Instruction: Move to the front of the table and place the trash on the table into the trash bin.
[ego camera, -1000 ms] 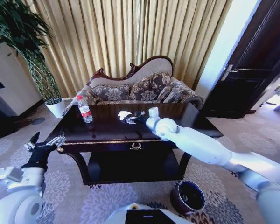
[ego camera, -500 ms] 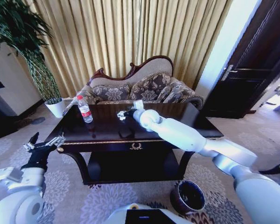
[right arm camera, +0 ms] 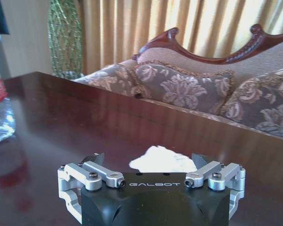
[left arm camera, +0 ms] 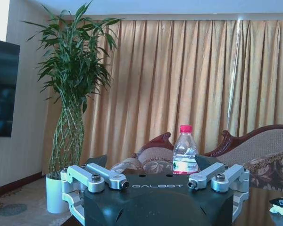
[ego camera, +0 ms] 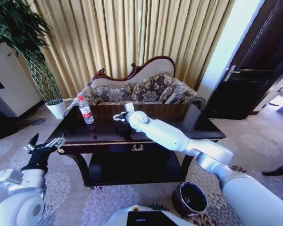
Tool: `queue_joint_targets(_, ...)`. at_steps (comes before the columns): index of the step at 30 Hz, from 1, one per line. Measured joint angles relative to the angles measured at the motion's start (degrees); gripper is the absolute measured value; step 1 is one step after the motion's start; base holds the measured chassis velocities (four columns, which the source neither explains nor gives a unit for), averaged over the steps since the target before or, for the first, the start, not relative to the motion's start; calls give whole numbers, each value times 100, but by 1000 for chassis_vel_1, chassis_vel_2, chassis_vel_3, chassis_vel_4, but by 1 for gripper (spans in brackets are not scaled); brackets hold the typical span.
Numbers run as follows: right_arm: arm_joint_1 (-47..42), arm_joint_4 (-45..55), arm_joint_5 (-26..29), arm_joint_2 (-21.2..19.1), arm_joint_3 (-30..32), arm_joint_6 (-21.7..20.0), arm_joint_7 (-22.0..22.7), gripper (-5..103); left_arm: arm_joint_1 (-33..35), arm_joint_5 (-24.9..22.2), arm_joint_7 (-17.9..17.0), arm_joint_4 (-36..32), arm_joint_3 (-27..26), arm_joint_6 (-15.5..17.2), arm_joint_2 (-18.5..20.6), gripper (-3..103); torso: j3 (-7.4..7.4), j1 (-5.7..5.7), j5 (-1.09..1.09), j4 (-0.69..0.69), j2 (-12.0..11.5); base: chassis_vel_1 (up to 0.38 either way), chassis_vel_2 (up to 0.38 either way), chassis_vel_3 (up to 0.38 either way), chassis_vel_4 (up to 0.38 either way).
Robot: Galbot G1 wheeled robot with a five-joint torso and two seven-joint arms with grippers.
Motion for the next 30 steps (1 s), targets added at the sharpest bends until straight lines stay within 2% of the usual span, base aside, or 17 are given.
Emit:
queue_joint_targets(19,-104,-233,-236,-260,42,26,-207,101,-4,-12,5,15,0,-15,69,100,0,0,0,1,0,0,0,0,0)
queue_joint_targets(23,-111,-253,-252,-291,39,26,-229,82,-4,-15,5,16,0,-16,75,100,0,0,1,1,0,0,0,0,0)
queue_joint_targets(25,-111,-254,-253,-298,35,26,-233,82,-4,-16,4,20,-2,-16,80,100,0,0,1,0,0,0,0,0,0)
queue_joint_targets(27,-111,-253,-254,-303,28,26,-236,70,-5,-17,4,29,-3,-17,88,100,0,0,1,0,0,0,0,0,0)
queue_joint_targets(28,-111,-253,-254,-303,28,26,-236,70,-5,-17,4,29,-3,-17,88,100,0,0,1,0,0,0,0,0,0)
queue_joint_targets(30,-110,-242,-257,-313,23,27,-240,60,-9,-18,3,38,-2,-18,92,100,0,0,1,1,0,0,0,0,0)
